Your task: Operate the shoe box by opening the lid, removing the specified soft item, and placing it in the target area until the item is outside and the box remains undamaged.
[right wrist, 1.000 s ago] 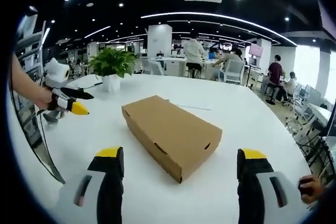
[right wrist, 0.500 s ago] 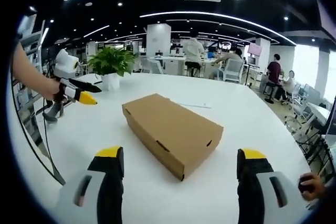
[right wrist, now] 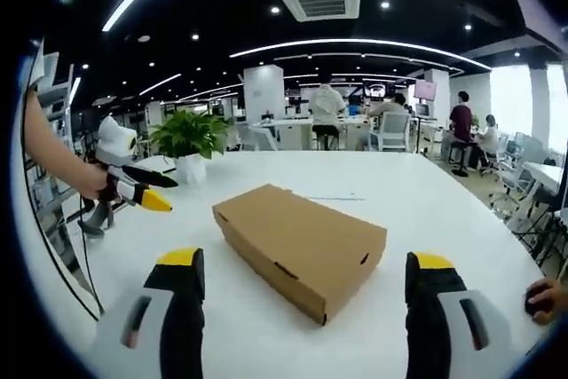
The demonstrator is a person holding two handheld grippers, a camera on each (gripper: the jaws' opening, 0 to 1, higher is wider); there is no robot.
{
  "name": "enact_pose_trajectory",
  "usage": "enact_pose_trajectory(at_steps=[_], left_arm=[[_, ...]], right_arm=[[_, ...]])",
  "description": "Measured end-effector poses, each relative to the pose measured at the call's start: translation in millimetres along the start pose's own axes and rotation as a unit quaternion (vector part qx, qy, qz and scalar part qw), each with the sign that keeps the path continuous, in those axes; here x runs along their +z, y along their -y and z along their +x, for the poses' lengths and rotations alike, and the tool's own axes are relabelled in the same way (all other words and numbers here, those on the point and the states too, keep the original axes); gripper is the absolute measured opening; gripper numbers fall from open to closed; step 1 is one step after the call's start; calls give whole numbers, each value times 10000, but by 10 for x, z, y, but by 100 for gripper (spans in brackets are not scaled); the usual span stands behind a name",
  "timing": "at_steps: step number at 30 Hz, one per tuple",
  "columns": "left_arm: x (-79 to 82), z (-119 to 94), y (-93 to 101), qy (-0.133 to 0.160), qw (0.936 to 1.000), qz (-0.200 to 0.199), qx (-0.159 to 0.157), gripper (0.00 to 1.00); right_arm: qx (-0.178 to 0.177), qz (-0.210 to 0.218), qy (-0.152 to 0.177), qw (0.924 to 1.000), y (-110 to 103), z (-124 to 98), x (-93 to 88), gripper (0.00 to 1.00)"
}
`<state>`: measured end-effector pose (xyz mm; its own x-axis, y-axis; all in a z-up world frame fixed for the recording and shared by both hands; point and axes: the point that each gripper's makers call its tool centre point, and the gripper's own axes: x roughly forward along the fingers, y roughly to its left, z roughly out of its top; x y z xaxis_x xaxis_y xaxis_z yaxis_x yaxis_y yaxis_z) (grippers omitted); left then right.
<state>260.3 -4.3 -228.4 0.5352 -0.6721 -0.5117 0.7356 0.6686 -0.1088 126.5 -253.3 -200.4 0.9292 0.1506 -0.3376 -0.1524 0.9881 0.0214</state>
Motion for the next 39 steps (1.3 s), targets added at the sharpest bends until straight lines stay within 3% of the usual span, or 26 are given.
enact_pose_trajectory(at_steps=[5,8,11,14,17,21,28,33,39], left_arm=[[-50,38,-36,-88,9996,-266,90,96],[-54,67,-30,-11,9995,-266,142,97],[-13,83,-22,110,9999,-63,94,96],[-12,102,-28,120,9998,-122,62,99],[-17,112,-48,99,9998,-178,59,97],[-81,151,-45,-266,9995,-190,-15,99],[2,234,-69,-334,9994,16,-102,99],[60,303,-90,-411,9987,249,-164,99],[137,351,-106,-356,9989,249,-191,99]], right_arm=[[-57,-356,-411,9985,43,26,-134,87],[-166,-839,-843,9928,100,26,-265,81],[-216,-599,-674,9957,115,26,-209,84],[-264,-606,-751,9950,157,38,-233,84],[-276,-386,-610,9970,175,38,-191,87],[-294,-259,-451,9982,205,57,-112,96],[-412,-99,-331,9986,278,63,-63,98],[-401,-49,-490,9980,262,58,-133,98],[-453,-517,-777,9946,276,46,-216,94]])
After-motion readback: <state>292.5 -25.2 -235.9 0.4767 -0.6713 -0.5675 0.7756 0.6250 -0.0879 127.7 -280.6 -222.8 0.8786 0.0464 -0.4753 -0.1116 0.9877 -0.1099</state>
